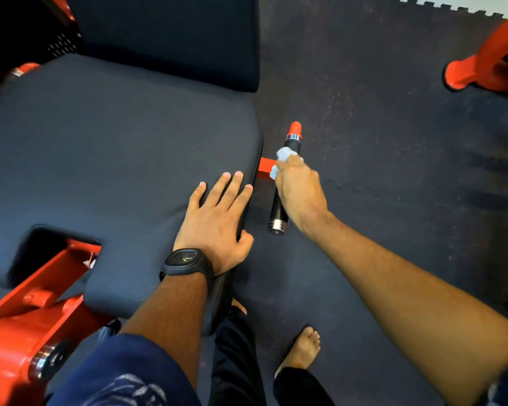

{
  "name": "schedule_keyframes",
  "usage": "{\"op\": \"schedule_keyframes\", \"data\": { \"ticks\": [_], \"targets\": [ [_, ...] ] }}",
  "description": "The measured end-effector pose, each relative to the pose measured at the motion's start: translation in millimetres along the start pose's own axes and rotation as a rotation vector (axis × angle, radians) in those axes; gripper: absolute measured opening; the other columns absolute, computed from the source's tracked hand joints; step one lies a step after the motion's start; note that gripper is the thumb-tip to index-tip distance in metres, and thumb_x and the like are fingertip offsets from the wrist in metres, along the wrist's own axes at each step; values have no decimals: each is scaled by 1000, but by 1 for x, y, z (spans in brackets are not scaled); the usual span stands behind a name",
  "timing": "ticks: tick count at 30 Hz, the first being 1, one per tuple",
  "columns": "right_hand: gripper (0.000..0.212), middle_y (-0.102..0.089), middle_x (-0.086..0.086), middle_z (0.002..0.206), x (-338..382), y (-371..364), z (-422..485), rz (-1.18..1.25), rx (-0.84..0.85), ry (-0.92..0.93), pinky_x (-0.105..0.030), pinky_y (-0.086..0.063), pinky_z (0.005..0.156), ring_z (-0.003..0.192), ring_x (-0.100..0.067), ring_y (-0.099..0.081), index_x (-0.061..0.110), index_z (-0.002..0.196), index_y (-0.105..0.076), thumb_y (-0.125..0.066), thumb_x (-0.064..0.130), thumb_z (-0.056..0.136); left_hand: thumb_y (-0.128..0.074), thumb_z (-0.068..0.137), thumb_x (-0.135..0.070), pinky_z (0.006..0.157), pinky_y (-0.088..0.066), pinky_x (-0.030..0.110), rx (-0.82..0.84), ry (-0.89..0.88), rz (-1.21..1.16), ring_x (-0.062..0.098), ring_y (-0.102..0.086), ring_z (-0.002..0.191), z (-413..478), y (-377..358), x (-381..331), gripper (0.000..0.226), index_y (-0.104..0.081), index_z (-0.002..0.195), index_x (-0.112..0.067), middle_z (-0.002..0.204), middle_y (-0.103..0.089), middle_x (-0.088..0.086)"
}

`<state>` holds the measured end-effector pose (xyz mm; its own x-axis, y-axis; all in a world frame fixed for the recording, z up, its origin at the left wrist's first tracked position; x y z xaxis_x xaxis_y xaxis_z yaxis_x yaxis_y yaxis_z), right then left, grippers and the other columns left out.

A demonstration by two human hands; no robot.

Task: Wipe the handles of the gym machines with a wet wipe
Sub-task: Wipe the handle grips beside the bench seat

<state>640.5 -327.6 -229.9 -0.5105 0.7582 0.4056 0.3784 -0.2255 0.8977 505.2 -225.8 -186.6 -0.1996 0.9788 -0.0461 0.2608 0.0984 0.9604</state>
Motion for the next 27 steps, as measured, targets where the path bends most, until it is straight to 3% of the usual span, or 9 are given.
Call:
{"op": "schedule_keyframes", "data": {
  "ticks": [2, 4, 9, 13, 17, 19, 21, 24, 27],
  "targets": [
    [32, -51, -23, 134, 6, 1, -6, -26, -10, 112, -44, -43, 94, 122, -41, -48, -6, 128, -55, -40, 2, 101, -44, 79, -45, 123, -13, 51, 2, -3, 1, 20, -12, 154, 0, 0, 0, 82, -32, 156, -21, 167, -17, 2],
    [32, -56, -21, 127, -4, 4, 5, -41, -13, 125, -39, -44, 86, 115, -38, -54, -3, 128, -56, -40, 6, 102, -43, 79, -45, 123, -12, 51, 4, -2, -3, 20, -11, 154, 0, 0, 0, 81, -31, 156, -21, 167, -16, 2],
    [24, -63, -1, 102, -31, 25, 36, 73, -181, -268, -32, -47, 72, 83, -24, -61, 14, 98, -68, -45, 18, 91, -41, 80, -46, 123, -11, 51, 18, -4, -7, 19, -8, 155, 0, 0, 1, 82, -28, 157, -21, 167, -13, 2],
    [22, -63, 9, 106, -13, 12, -4, 37, -217, -311, -31, -45, 64, 82, -18, -53, 27, 111, -65, -46, 24, 100, -41, 80, -46, 123, -10, 51, 30, -5, -8, 19, -7, 155, 0, -1, 1, 82, -27, 158, -22, 167, -12, 2],
    [14, -60, 11, 78, -22, 20, 23, 177, -195, -412, -11, -34, 45, 65, -9, -53, 21, 90, -67, -53, 20, 92, -41, 81, -45, 123, -10, 51, 25, -1, -14, 19, -8, 155, 0, 0, 0, 81, -28, 157, -22, 167, -13, 2],
    [15, -60, 14, 80, -26, 19, 37, 150, -198, -454, -8, -35, 46, 63, -5, -51, 21, 91, -70, -55, 18, 88, -42, 81, -44, 123, -11, 51, 20, 0, -19, 19, -8, 155, 1, 0, 0, 81, -29, 157, -22, 167, -14, 2],
    [17, -59, 13, 89, -18, 12, 27, 172, -211, -450, -10, -35, 53, 71, -6, -54, 23, 98, -68, -52, 19, 92, -42, 80, -44, 123, -10, 51, 25, -1, -18, 19, -8, 155, 0, -1, 0, 81, -28, 157, -22, 167, -13, 1],
    [15, -59, 5, 102, -5, 4, 7, 64, -188, -269, -35, -48, 72, 83, -15, -56, 22, 102, -61, -47, 21, 98, -42, 80, -45, 123, -11, 52, 28, 3, -16, 19, -7, 155, 0, -1, 1, 82, -27, 158, -22, 168, -12, 1],
    [27, -61, -1, 104, -12, 14, 29, 111, -256, -215, -38, -44, 77, 89, -18, -57, 17, 101, -61, -35, 22, 96, -42, 80, -45, 123, -11, 52, 18, -2, -16, 19, -8, 155, 1, -1, 1, 82, -29, 157, -22, 167, -13, 2]
  ]
}}
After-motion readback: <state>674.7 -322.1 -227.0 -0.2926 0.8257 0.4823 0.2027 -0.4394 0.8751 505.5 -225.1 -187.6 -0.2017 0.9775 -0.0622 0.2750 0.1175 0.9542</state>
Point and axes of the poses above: each hand's wrist, its own z-axis towards the middle knuckle, its own y-axis out of the back of the hand, x = y × z, the point moved 6 cm from there along z, towards the middle knuckle
